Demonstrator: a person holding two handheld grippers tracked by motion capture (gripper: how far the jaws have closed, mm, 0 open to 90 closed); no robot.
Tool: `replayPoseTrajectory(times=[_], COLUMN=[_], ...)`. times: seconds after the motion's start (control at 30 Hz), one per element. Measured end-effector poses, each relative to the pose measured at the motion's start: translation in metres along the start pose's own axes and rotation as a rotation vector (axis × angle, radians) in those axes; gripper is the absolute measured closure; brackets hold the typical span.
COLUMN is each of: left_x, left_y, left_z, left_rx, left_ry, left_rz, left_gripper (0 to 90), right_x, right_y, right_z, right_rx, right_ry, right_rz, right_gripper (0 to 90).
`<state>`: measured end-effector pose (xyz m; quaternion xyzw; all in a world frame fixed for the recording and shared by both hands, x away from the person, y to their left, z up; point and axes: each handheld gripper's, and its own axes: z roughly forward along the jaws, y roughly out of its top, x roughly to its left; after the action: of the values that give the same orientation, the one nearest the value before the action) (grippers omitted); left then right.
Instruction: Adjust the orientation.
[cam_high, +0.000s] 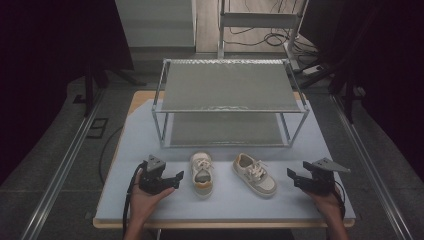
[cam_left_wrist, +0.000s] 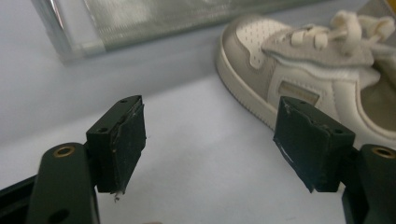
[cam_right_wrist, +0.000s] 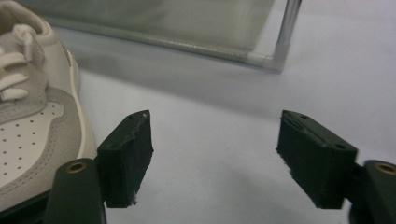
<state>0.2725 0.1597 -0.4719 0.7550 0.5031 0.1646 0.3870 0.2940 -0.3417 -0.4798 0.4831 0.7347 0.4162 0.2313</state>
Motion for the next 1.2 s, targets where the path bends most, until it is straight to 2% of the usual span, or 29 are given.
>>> replayPoseTrajectory(times=[0.1, 0.27, 0.37, 0.4, 0.47, 0.53, 0.57, 0.6, 0.63, 0.73, 0.8, 0.83, 0.9, 0.97, 1.0, 1.07, 1.2], left_x=[-0.001, -0.005, -0.006, -0.006, -0.007, -0.007, -0.008, -0.008, -0.007, -0.006, -0.004, -0.003, -0.002, -0.002, -0.002, -0.002, -0.003], left_y=[0.001, 0.004, 0.005, 0.005, 0.005, 0.005, 0.005, 0.005, 0.005, 0.004, 0.003, 0.003, 0.002, 0.002, 0.001, 0.001, 0.001], left_z=[-0.001, -0.010, -0.015, -0.016, -0.016, -0.016, -0.015, -0.015, -0.015, -0.015, -0.016, -0.016, -0.016, -0.017, -0.017, -0.016, -0.016], left_rx=[0.004, -0.011, -0.021, -0.016, -0.016, -0.014, -0.015, -0.015, -0.014, -0.012, -0.010, -0.010, -0.007, -0.008, -0.007, 0.004, 0.005], left_ry=[-0.006, -0.013, -0.026, -0.031, -0.032, -0.033, -0.035, -0.035, -0.034, -0.024, -0.022, -0.021, -0.021, -0.019, -0.018, -0.025, -0.031], left_rz=[0.003, 0.014, 0.011, 0.012, 0.018, 0.020, 0.018, 0.018, 0.017, 0.009, 0.002, -0.001, -0.003, -0.006, -0.008, -0.006, -0.009], left_gripper=[25.1, 24.8, 24.6, 24.5, 24.5, 24.5, 24.6, 24.6, 24.6, 24.6, 24.7, 25.0, 24.9, 25.0, 25.0, 25.1, 25.2], right_x=[-0.001, 0.003, 0.008, 0.013, 0.015, 0.018, 0.022, 0.022, 0.025, 0.042, 0.055, 0.068, 0.073, 0.089, 0.089, 0.101, 0.110], right_y=[0.001, 0.003, 0.007, 0.010, 0.011, 0.013, 0.015, 0.015, 0.016, 0.024, 0.029, 0.032, 0.033, 0.034, 0.034, 0.034, 0.034], right_z=[-0.002, -0.010, -0.017, -0.021, -0.022, -0.024, -0.026, -0.026, -0.028, -0.032, -0.033, -0.031, -0.030, -0.022, -0.022, -0.012, -0.003], right_rx=[-0.005, -0.044, -0.063, -0.075, -0.077, -0.085, -0.100, -0.100, -0.108, -0.113, -0.118, -0.103, -0.096, -0.073, -0.073, -0.046, -0.027], right_ry=[0.014, 0.036, 0.101, 0.120, 0.120, 0.129, 0.173, 0.173, 0.196, 0.241, 0.293, 0.319, 0.329, 0.373, 0.373, 0.393, 0.412], right_rz=[0.005, 0.004, -0.009, -0.027, -0.031, -0.028, -0.010, -0.010, -0.011, -0.062, -0.100, -0.142, -0.154, -0.182, -0.182, -0.200, -0.207], right_gripper=[30.4, 37.3, 42.4, 42.8, 42.8, 44.0, 49.2, 49.2, 51.1, 60.1, 68.7, 74.9, 77.2, 82.5, 82.5, 85.1, 87.9])
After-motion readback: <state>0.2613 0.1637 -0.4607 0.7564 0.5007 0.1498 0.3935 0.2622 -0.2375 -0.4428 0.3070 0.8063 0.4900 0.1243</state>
